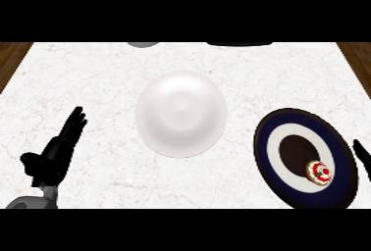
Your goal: Pick the cupcake from the plate and place it in the plate
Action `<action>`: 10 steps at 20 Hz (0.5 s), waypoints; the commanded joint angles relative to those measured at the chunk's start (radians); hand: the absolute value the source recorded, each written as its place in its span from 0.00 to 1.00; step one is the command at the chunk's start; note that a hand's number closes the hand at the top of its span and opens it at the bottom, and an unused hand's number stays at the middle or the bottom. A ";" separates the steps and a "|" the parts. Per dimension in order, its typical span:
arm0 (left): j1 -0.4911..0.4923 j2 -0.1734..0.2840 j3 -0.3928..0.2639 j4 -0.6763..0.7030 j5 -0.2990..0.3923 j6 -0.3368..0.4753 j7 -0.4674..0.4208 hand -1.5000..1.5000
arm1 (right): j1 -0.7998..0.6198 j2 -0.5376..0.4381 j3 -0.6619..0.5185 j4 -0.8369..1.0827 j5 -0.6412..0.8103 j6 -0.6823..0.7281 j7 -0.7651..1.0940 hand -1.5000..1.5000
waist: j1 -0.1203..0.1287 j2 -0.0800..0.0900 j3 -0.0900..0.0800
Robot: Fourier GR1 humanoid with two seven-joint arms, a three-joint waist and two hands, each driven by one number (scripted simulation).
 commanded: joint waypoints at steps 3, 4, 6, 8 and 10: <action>0.013 -0.010 0.000 0.001 -0.003 -0.008 -0.009 0.50 | 0.094 -0.222 -0.043 -0.100 0.080 0.148 0.269 0.00 | 0.006 0.001 -0.001; -0.001 -0.004 0.015 0.045 -0.003 -0.025 -0.036 0.50 | 0.085 -0.209 -0.026 -0.067 0.101 0.155 0.274 0.00 | 0.006 0.003 0.000; -0.039 -0.008 0.006 -0.001 -0.008 -0.011 0.030 0.50 | 0.043 -0.261 -0.051 -0.169 0.067 0.235 0.435 0.00 | 0.009 0.002 0.000; -0.058 -0.029 0.010 0.044 -0.019 -0.015 0.035 0.50 | 0.047 -0.210 -0.032 -0.161 0.091 0.249 0.444 0.00 | 0.005 0.002 0.001; -0.006 -0.017 0.019 -0.019 -0.015 -0.021 0.032 0.50 | -0.068 -0.194 -0.005 -0.131 0.103 0.297 0.562 0.00 | 0.020 0.003 0.002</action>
